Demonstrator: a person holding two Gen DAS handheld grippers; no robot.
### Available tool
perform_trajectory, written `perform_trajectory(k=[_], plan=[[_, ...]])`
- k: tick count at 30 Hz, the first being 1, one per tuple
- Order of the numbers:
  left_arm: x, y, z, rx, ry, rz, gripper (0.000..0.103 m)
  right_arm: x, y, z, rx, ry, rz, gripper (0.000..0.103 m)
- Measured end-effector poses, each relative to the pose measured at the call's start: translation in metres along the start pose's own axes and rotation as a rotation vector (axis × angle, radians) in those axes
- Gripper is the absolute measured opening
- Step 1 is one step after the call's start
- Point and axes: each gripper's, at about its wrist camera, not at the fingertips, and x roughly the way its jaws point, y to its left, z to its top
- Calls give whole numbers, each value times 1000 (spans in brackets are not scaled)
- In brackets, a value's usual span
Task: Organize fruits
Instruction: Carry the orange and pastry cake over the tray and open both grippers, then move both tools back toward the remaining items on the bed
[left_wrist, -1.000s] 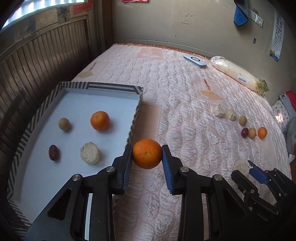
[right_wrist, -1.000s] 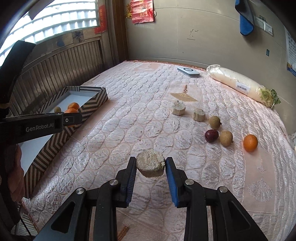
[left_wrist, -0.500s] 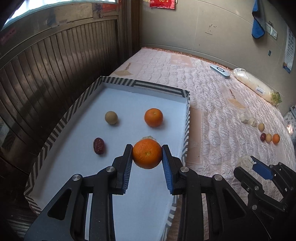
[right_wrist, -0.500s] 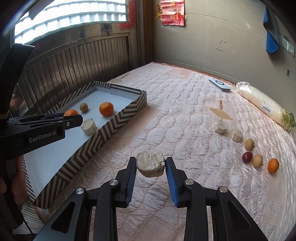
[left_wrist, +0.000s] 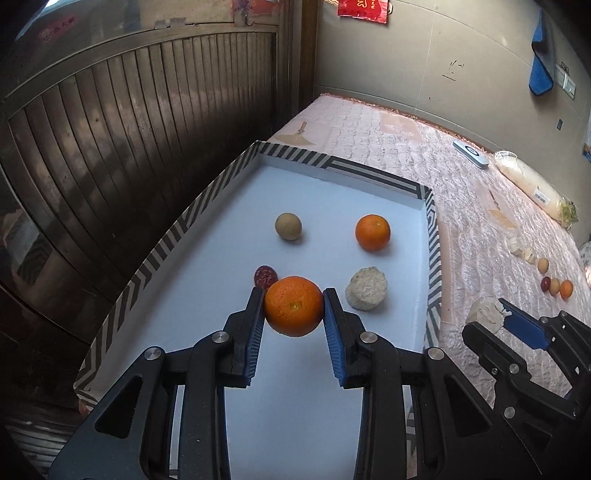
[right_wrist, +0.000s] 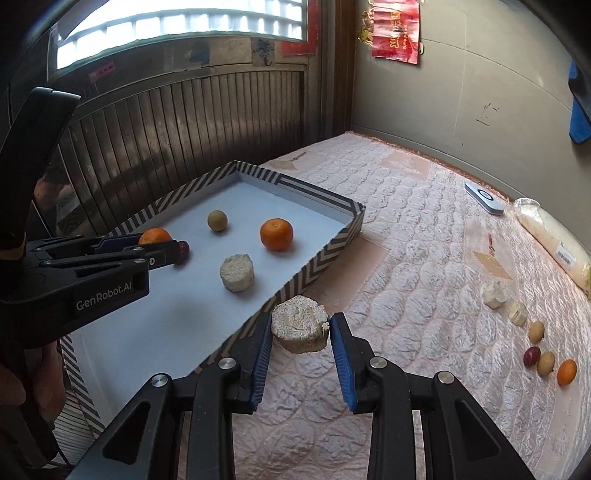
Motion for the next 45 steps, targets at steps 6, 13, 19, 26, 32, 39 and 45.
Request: perform_trajectory(k=[6,13,19,26,32,39,45], plan=[[7,26,-3,-46,45,5,31,13,18,13,-39,7,44,31],[19,40,-5,-73,95,4,31,38,43,21,-94,49,101,31],[28,40,-5,-69,122,7,31,57,58,20,-128,94,126,31],[35,41,-4,-86,152,4,32,70,69,21,-145,109,138,31],[34,42,-2,-109,141,-2,58,65,66,19,-122,87,156,37],[17,26,1,-76,81,18,58,31,43,18,-69,8,111,47],[3,-6,8,-30,33,-19,58,5,11,11,-11,-27,36,47]])
